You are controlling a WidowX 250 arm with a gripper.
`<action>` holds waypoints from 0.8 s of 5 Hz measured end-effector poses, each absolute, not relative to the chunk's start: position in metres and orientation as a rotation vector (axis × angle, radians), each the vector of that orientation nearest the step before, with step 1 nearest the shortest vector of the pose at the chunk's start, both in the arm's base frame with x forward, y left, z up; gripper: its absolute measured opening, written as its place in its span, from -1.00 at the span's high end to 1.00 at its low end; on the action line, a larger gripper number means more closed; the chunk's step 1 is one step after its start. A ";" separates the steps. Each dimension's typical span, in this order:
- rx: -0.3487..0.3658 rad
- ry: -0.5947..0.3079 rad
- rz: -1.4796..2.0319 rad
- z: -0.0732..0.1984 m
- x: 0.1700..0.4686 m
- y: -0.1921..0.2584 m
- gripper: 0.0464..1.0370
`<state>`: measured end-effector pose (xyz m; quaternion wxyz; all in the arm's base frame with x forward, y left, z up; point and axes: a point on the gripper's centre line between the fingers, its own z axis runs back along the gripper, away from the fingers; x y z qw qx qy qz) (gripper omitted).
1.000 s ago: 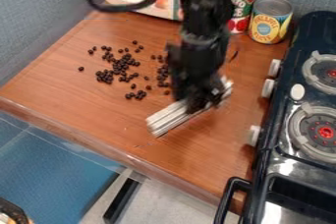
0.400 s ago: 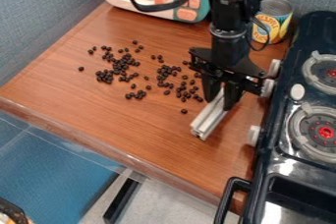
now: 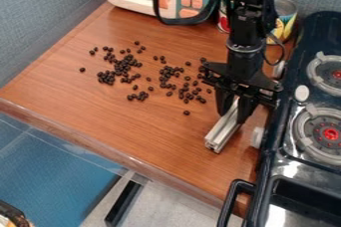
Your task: Sweep into pile
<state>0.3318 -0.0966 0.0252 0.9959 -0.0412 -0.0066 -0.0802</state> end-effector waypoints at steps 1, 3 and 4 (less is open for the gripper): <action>-0.080 -0.023 -0.160 0.025 0.338 -0.092 0.40; -0.081 -0.040 -0.114 0.025 0.347 -0.055 0.40; -0.083 -0.046 -0.117 0.021 0.343 -0.043 0.40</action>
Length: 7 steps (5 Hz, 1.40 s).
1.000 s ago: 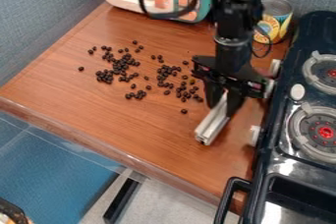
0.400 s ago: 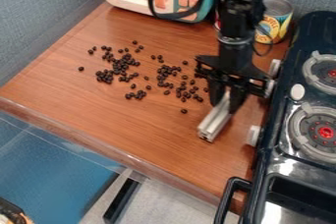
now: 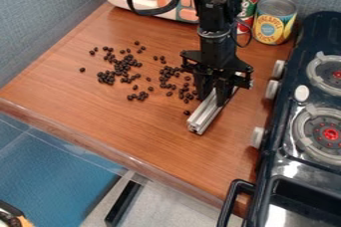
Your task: Sweep into pile
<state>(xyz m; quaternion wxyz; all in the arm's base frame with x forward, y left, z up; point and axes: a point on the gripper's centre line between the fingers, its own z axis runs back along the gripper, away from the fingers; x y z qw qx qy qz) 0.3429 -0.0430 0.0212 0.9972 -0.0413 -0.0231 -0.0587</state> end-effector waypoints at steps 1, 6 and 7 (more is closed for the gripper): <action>-0.079 -0.073 -0.128 0.021 0.339 -0.030 0.40; -0.062 -0.126 -0.027 0.019 0.325 0.050 0.41; -0.058 -0.151 0.029 0.019 0.322 0.067 0.41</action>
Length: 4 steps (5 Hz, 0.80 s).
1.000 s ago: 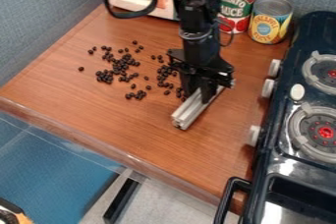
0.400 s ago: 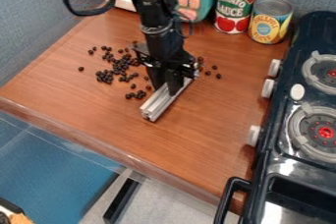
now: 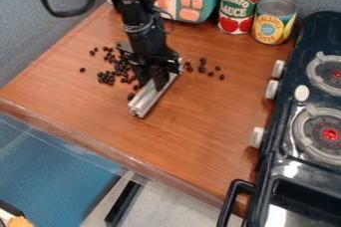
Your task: Sweep into pile
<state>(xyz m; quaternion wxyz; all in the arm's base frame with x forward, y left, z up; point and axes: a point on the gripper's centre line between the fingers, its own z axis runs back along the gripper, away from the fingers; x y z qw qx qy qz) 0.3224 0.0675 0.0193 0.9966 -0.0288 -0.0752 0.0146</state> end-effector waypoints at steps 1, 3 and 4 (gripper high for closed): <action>-0.059 -0.163 0.086 0.020 0.318 0.087 0.41; -0.046 -0.178 0.183 0.023 0.306 0.131 0.41; -0.034 -0.182 0.230 0.025 0.299 0.150 0.41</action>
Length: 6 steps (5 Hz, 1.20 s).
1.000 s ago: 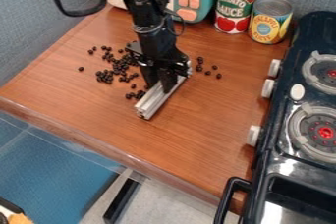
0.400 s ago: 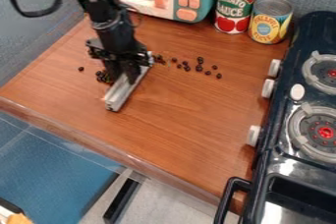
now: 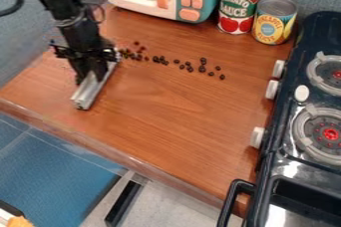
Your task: Sweep into pile
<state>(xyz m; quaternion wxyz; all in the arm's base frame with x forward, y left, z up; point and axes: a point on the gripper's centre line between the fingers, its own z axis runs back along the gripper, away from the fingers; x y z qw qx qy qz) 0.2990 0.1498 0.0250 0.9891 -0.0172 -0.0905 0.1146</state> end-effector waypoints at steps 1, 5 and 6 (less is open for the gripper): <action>-0.032 -0.186 0.277 0.026 0.292 0.165 0.41; -0.220 -0.315 0.157 0.087 0.324 0.074 0.41; -0.239 -0.298 0.114 0.089 0.331 0.039 0.41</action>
